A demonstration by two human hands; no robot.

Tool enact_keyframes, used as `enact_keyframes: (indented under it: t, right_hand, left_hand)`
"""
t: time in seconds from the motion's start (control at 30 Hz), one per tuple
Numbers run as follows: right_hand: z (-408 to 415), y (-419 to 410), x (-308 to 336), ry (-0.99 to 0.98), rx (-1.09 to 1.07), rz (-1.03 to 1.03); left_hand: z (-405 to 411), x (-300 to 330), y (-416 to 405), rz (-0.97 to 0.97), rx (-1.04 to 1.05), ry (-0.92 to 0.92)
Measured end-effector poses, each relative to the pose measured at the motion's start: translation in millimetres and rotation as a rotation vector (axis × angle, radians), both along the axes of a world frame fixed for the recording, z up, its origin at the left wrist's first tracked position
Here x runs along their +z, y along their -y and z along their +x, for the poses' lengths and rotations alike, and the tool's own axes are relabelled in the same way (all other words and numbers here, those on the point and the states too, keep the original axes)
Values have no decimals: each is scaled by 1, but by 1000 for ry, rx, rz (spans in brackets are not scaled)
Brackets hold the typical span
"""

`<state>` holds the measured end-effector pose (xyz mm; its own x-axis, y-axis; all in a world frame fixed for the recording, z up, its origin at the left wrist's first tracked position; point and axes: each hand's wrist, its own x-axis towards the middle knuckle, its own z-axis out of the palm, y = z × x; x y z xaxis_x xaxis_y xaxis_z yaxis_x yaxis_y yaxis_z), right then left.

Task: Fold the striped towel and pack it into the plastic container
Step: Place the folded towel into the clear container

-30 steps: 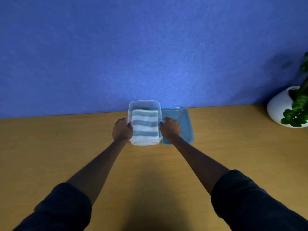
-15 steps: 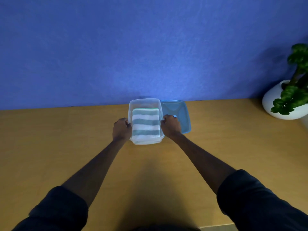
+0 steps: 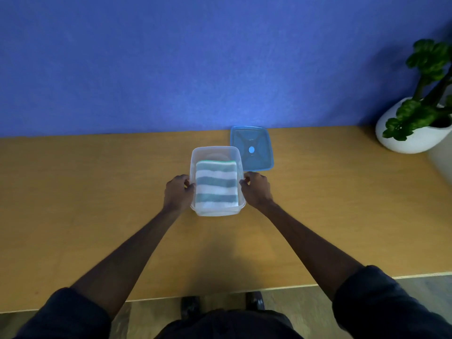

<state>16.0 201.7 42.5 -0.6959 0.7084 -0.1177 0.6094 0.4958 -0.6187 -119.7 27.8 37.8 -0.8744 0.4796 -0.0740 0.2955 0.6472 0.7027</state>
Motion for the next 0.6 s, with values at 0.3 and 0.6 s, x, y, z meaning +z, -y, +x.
enact_keyframes:
  t: [0.3,0.6]
  right_hand:
    - [42,18,-9,-6,18,16]
    - [60,27,-23,-3,-11,-40]
  left_hand:
    - [41,-7,24,-4,-15,28]
    - [60,-16,34,3,-31,31]
